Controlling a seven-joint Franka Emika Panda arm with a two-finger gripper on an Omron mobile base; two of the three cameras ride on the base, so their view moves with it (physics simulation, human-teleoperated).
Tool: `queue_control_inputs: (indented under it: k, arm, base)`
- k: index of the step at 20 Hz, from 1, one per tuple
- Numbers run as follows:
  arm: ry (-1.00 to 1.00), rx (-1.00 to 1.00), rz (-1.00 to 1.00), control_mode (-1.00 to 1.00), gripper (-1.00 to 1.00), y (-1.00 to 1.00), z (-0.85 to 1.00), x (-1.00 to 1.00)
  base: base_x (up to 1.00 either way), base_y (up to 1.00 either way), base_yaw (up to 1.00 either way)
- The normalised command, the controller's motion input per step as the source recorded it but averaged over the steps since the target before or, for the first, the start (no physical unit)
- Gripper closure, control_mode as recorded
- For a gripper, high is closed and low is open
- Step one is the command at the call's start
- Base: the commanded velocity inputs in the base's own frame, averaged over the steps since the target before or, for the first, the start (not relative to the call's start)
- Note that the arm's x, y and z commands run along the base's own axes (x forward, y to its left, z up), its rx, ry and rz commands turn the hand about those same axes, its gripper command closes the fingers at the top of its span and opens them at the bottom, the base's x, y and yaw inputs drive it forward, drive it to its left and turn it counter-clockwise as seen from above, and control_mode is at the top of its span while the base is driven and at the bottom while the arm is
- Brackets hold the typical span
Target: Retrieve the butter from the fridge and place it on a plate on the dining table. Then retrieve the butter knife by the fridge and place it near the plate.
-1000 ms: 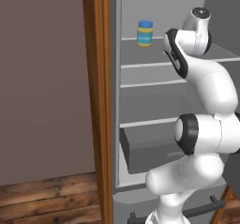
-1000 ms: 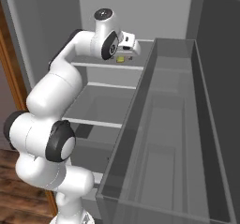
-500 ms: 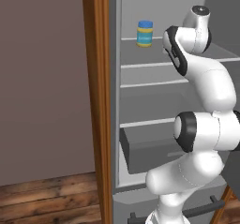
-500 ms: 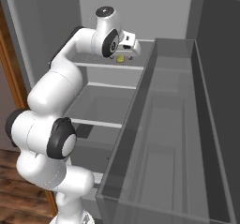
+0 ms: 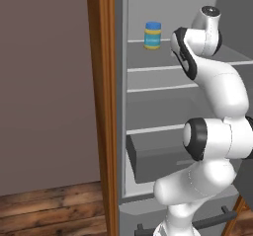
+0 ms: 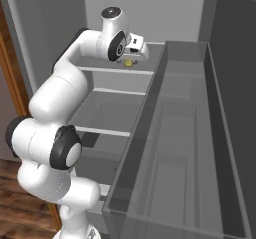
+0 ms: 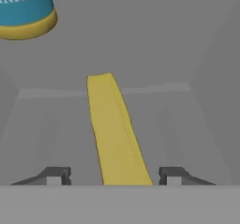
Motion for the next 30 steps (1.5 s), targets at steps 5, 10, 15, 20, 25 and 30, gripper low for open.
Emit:
queue_control_inputs:
  k: [5,10,15,20,25,30]
  arm:
    - [0.0,0.0,0.0,-1.0,1.0,0.02,-0.26,0.0]
    - [0.0,0.0,0.0,-1.0,1.0,0.01,-0.11,0.0]
    - [-0.02,0.0,-0.1,-1.0,1.0,0.11,0.0,-0.08]
    - [-0.24,0.01,-0.06,-1.0,1.0,0.07,0.05,-0.21]
    - [-0.18,0.07,-0.1,-1.0,1.0,-0.01,0.03,-0.29]
    - [0.0,0.08,-0.16,-1.0,1.0,0.0,0.16,-0.8]
  base:
    - [0.0,0.0,0.0]
    - [0.0,0.0,0.0]
    - [0.0,0.0,0.0]
    - [0.0,0.0,0.0]
    - [0.0,0.0,0.0]
    - [0.0,0.0,0.0]
